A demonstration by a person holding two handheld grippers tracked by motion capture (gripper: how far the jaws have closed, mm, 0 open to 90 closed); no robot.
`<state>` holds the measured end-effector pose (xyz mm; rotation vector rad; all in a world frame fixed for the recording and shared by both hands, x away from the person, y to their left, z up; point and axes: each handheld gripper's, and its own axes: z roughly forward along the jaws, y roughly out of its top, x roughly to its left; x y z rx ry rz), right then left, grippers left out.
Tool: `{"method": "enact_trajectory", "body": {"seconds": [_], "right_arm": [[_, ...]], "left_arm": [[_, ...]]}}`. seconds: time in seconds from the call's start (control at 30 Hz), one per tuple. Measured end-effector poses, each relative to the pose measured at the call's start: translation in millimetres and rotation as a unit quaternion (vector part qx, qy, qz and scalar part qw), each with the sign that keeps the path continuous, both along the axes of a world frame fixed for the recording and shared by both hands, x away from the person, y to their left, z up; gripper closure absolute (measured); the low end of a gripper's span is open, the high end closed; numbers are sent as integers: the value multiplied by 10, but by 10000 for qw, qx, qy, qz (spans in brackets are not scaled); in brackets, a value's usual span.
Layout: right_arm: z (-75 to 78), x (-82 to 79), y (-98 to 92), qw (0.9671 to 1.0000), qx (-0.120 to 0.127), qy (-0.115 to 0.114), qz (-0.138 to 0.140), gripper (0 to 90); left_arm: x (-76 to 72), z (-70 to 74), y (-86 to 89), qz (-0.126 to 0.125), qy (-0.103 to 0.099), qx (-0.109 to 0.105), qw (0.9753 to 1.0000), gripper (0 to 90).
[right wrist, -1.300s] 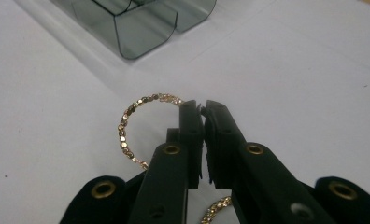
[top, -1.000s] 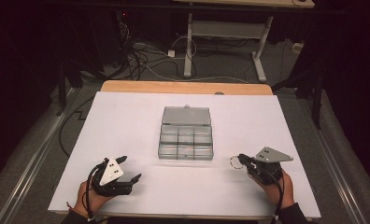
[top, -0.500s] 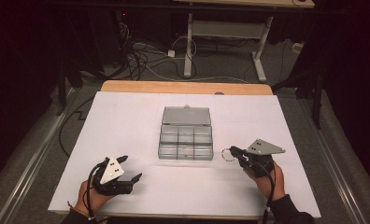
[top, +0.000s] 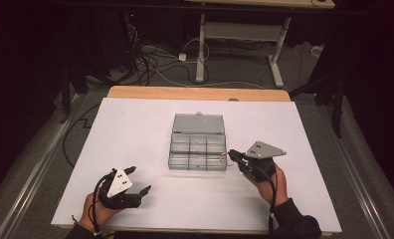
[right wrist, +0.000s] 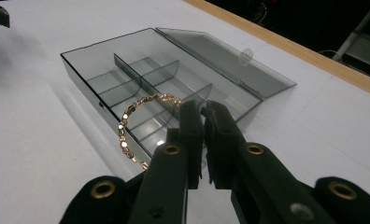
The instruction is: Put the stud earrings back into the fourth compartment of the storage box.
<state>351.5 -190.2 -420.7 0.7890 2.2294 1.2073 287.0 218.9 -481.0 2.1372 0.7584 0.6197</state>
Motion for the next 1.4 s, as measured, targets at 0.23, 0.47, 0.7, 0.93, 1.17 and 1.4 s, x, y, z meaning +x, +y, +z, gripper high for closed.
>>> {"method": "enact_trajectory", "body": {"seconds": [0.23, 0.47, 0.7, 0.93, 1.17, 1.4], "right_arm": [[-28, 98, 230, 9999, 8, 57, 129, 861], [-23, 174, 509, 9993, -97, 60, 346, 861], [-43, 224, 754, 9986, -201, 99, 478, 860], [-44, 296, 964, 9979, -335, 146, 526, 860], [-98, 388, 1152, 9968, -456, 345, 558, 859], [-194, 460, 1277, 9954, -746, 364, 472, 858]], "left_arm": [[-8, 8, 3, -47, -72, 29, 10000, 202], [-18, 0, -3, -47, -21, 34, 10000, 202], [-12, -9, -2, -28, -3, 39, 10000, 202], [2, -16, -2, -53, -53, 124, 9999, 203], [-5, -18, 0, -84, -49, 116, 9999, 202], [-17, -19, -1, -109, -5, 111, 9999, 202]]}}
